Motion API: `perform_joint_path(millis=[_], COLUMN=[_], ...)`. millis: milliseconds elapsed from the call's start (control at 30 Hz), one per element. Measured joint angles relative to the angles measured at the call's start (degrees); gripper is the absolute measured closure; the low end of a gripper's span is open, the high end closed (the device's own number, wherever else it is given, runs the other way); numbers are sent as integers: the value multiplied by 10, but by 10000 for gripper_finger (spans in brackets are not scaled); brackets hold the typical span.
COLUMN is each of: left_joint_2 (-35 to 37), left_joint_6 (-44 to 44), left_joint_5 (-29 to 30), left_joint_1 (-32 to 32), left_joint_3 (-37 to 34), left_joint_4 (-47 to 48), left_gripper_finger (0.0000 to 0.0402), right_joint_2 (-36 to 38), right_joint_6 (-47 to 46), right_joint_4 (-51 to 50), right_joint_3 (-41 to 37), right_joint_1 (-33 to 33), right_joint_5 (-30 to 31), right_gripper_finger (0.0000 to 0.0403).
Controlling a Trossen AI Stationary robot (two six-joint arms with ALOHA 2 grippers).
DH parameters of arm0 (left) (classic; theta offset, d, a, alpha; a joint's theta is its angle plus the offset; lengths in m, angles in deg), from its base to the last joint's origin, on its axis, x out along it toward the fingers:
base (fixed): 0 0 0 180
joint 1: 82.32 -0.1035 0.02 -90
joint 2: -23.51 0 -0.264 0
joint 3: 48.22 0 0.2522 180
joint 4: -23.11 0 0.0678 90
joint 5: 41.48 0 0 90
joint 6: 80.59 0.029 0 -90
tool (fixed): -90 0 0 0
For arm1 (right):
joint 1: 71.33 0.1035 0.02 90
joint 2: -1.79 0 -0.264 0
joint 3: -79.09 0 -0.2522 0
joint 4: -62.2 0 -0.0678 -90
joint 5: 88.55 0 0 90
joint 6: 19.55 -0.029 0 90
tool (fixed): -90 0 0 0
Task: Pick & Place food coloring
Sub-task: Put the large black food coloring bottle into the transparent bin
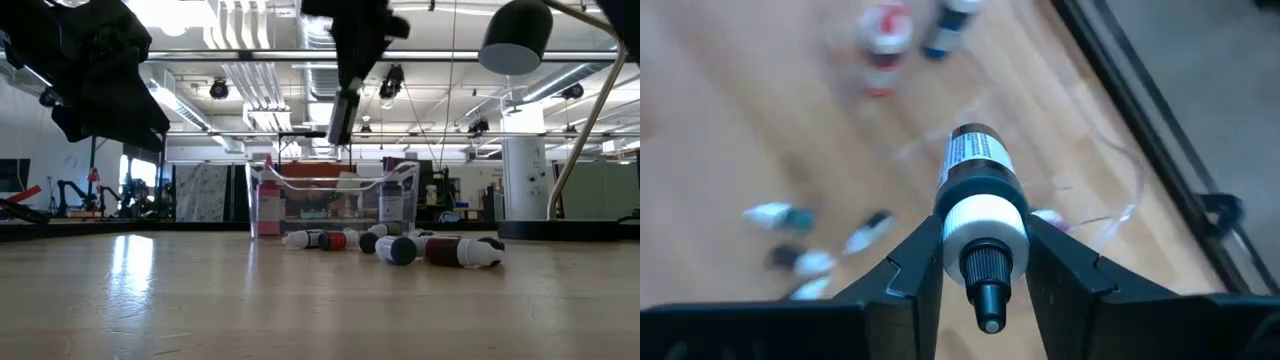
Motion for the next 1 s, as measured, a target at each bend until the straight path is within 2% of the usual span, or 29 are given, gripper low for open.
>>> perform_joint_path(millis=[167,300,400,800,1000], left_joint_2=[0,0,0,0,0], left_joint_6=[-26,-35,-41,-66,-70], left_joint_5=[0,0,0,-2,-2], left_joint_1=[0,0,0,1,1], left_joint_3=[0,0,0,0,0], left_joint_4=[-1,0,0,-2,-3], left_gripper_finger=[218,218,218,218,218], right_joint_2=[-62,-99,-118,-156,-165], right_joint_6=[10,-2,-17,-3,-9], right_joint_4=[-57,-46,-50,-47,-53], right_joint_3=[71,90,91,88,78], right_joint_1=[-78,-126,-151,-215,-233], right_joint_5=[-50,-114,-139,-146,-196], right_gripper_finger=[296,296,296,293,284])
